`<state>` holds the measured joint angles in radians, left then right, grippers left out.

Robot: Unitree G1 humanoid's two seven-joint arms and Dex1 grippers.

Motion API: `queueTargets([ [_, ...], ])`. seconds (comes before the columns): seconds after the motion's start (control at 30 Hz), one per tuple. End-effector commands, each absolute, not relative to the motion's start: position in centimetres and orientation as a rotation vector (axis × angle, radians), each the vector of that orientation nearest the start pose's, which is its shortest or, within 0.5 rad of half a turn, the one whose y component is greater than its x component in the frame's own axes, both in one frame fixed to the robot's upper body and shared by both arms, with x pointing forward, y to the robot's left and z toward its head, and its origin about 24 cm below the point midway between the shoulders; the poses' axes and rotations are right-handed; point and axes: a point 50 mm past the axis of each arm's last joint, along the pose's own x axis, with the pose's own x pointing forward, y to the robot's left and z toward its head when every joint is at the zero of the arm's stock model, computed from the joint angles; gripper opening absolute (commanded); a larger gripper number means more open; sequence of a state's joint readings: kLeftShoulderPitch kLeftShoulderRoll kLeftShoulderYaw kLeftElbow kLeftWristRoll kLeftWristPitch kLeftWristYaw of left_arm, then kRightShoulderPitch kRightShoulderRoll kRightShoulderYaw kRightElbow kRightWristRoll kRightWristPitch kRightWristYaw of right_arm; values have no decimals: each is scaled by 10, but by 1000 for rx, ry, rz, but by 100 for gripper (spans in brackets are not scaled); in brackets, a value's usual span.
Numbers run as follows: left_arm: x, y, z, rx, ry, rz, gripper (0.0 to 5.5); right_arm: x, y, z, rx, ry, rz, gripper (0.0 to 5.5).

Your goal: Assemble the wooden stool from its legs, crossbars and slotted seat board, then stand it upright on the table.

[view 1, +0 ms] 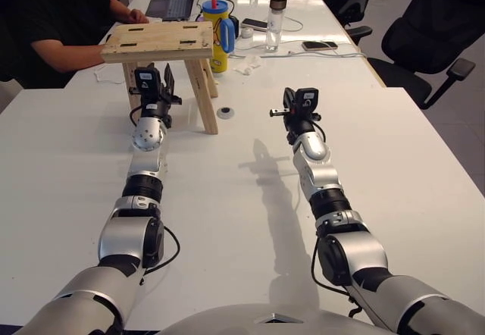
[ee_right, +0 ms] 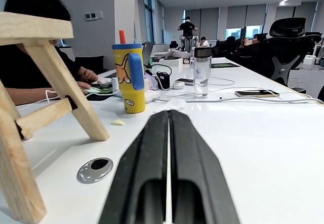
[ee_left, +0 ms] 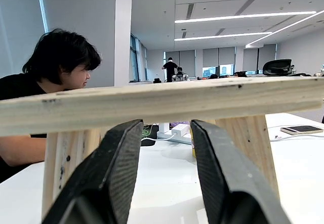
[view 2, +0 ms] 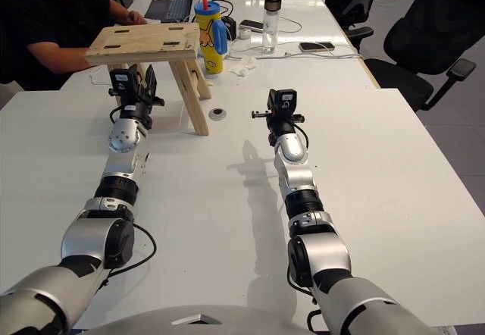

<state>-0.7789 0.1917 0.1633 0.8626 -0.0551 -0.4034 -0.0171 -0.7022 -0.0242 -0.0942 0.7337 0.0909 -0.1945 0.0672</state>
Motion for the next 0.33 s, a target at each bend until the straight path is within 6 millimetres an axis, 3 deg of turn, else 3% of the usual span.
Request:
queueTargets([
  [0.03,379,187,126,60,-326,95,178,380,-117,108,37,-136,146,0],
  [0.2,382,188,134,121,-357,156,178,386,-117,111,105,-112,151,0],
  [0.33,384,186,134,112,-356,148,178,385,-116,122,117,-209,181,0],
])
